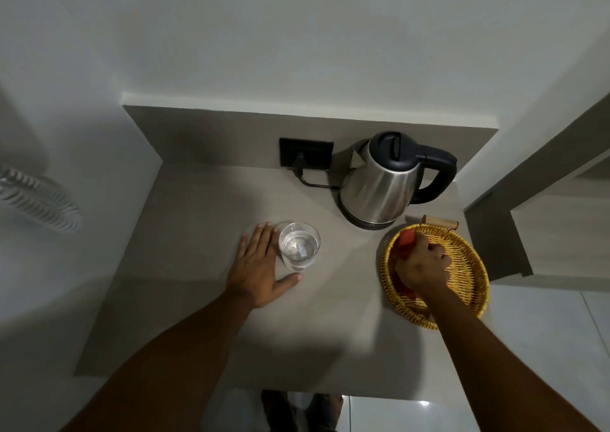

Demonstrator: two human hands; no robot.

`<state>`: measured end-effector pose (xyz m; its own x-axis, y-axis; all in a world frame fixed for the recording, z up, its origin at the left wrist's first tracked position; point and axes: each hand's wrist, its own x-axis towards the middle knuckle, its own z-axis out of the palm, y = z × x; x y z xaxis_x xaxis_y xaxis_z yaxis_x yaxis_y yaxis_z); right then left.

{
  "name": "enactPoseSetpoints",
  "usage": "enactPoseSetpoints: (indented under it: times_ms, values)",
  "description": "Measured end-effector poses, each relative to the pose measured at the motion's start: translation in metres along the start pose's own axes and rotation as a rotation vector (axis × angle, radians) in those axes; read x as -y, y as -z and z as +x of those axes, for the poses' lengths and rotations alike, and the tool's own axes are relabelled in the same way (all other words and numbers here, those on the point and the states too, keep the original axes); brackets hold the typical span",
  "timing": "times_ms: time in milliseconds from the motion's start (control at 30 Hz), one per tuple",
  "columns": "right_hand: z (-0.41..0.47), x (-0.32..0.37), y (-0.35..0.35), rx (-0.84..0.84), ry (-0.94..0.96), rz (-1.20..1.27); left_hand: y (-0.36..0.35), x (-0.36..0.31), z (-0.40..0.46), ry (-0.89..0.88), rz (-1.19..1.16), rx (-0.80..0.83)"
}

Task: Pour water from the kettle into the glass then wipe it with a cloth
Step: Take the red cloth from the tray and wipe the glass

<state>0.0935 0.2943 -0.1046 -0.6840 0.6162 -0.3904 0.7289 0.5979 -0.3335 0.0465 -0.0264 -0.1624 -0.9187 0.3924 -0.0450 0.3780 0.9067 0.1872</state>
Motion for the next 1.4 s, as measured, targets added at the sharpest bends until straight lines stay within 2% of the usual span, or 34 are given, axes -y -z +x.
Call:
enactPoseSetpoints:
  times_ms: [67,133,233,333,433,500,633,767,833,900,1000,1067,1167,1300,1333,1400]
  values:
    - [-0.005,0.000,0.010,-0.035,-0.049,0.119,-0.001,0.000,0.000,0.010,0.001,0.001]
    - [-0.023,0.003,0.010,-0.157,0.026,0.181,0.000,0.000,0.003,0.037,-0.051,0.026]
    - [-0.063,0.022,-0.009,-0.286,0.232,0.211,0.014,-0.006,0.012,0.093,-0.449,0.019]
    - [-0.093,0.046,-0.042,-0.188,0.405,0.130,0.025,-0.021,0.018,0.124,-0.749,-0.112]
    - [-0.098,0.052,-0.068,-0.081,0.498,0.003,0.029,-0.036,0.017,0.149,-0.900,-0.166]
    - [-0.097,0.043,-0.079,-0.088,0.567,-0.070,0.031,-0.035,0.017,0.157,-0.959,-0.177]
    - [-0.122,0.044,-0.116,-0.028,0.837,-0.164,0.056,-0.010,0.020,0.250,-0.951,-0.217]
    - [-0.115,0.117,-0.152,-0.020,1.066,-0.186,0.086,0.017,0.021,0.241,-0.800,-0.287]
    - [-0.090,0.149,-0.147,-0.056,1.032,-0.218,0.096,0.026,0.020,0.222,-0.807,-0.329]
    - [-0.058,0.152,-0.127,-0.121,0.899,-0.205,0.103,0.033,0.018,0.210,-0.801,-0.336]
    - [-0.037,0.103,-0.097,-0.206,0.723,-0.136,0.106,0.042,0.012,0.220,-0.778,-0.335]
    - [-0.058,0.061,-0.096,-0.188,0.696,-0.125,0.103,0.047,0.011,0.235,-0.799,-0.331]
    - [-0.131,0.040,-0.136,-0.031,0.794,-0.204,0.103,0.048,0.010,0.250,-0.814,-0.339]
    - [-0.173,0.102,-0.176,0.000,1.126,-0.148,0.107,0.050,0.009,0.246,-0.812,-0.322]
    - [-0.163,0.121,-0.174,-0.003,1.128,-0.158,0.108,0.050,0.008,0.247,-0.807,-0.321]
    - [-0.127,0.144,-0.163,-0.049,1.015,-0.205,0.110,0.050,0.006,0.242,-0.798,-0.335]
